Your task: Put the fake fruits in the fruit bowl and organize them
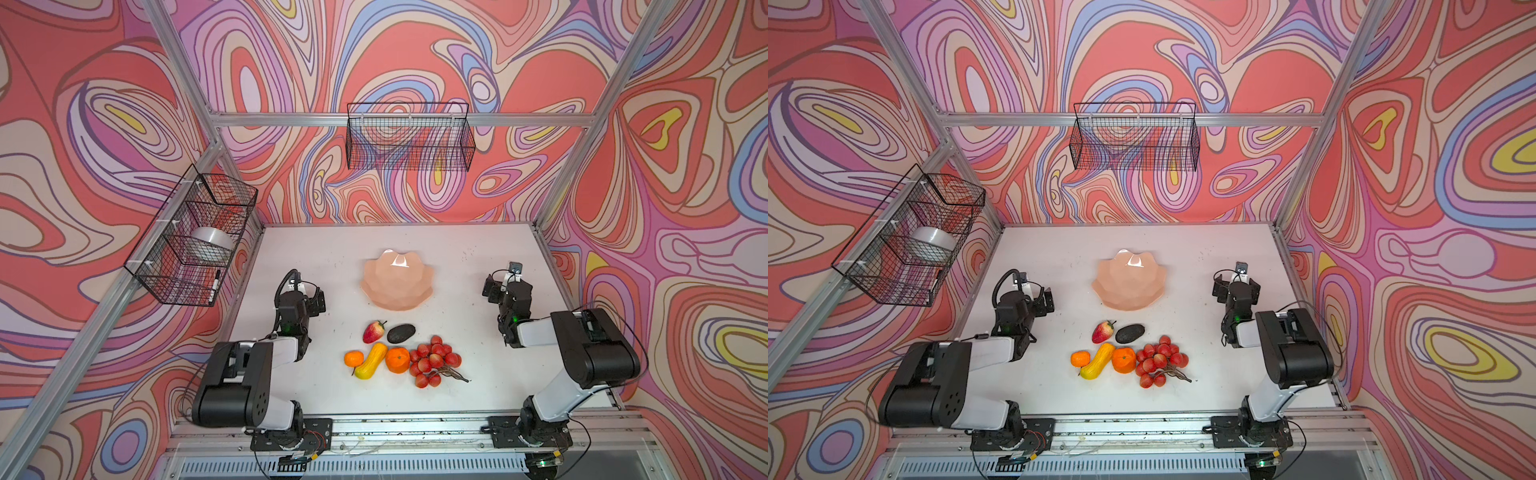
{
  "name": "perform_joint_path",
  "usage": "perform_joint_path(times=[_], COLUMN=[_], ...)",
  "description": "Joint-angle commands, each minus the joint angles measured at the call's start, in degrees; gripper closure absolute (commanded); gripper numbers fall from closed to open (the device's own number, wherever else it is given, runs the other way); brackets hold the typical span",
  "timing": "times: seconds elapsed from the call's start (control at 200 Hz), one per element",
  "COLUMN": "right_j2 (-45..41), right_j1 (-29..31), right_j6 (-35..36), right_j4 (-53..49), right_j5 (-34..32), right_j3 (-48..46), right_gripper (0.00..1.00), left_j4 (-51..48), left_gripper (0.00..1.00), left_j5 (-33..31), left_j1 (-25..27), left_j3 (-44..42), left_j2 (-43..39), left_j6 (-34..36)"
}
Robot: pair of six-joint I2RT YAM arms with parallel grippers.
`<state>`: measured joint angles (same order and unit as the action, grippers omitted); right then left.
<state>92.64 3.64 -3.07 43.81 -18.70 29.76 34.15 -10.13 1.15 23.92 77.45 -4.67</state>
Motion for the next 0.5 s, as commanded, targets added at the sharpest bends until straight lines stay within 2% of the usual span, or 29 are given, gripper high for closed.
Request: perform_joint_path(times=[0.0, 0.05, 0.09, 0.15, 0.195, 0.275, 0.376, 0.491], right_j2=[-11.6, -14.3, -16.0, -17.3, -18.0, -18.7, -18.6, -18.8], right_j1=[0.4, 0.4, 0.1, 0.1, 0.1, 0.1, 0.1, 0.1], right_j6=[-9.7, -15.3, -17.6, -16.8, -18.1, -19.8, -19.7, -20.4], right_j4=[-26.7, -33.0, -35.9, -35.4, -36.2, -41.5, -48.5, -51.6], right_j5=[-6.3, -2.5, 4.1, 16.4, 21.1, 24.4, 25.0, 26.7], right_j3=[13.0, 17.3, 19.4, 20.2, 20.6, 22.0, 22.5, 19.8], right_gripper=[0.02, 0.02, 0.02, 0.02, 0.02, 0.05, 0.07, 0.09], left_j4=[-30.2, -38.1, -43.0, -48.6, -54.4, -64.5, -76.3, -82.8], left_gripper=[0.00, 0.00, 0.00, 0.00, 0.00, 0.06, 0.09, 0.14], left_j5=[-6.4, -7.8, -7.5, -1.8, 2.9, 8.6, 14.0, 20.6], left_j1=[0.3, 0.3, 0.3, 0.3, 0.2, 0.2, 0.3, 1.9], left_j3=[13.4, 16.1, 17.3, 18.2, 19.2, 21.0, 22.3, 21.1], left_j2=[-12.7, -17.2, -20.4, -24.7, -27.1, -29.5, -30.2, -31.4], left_j6=[-9.1, -15.3, -17.5, -16.1, -17.4, -21.7, -25.9, -31.4])
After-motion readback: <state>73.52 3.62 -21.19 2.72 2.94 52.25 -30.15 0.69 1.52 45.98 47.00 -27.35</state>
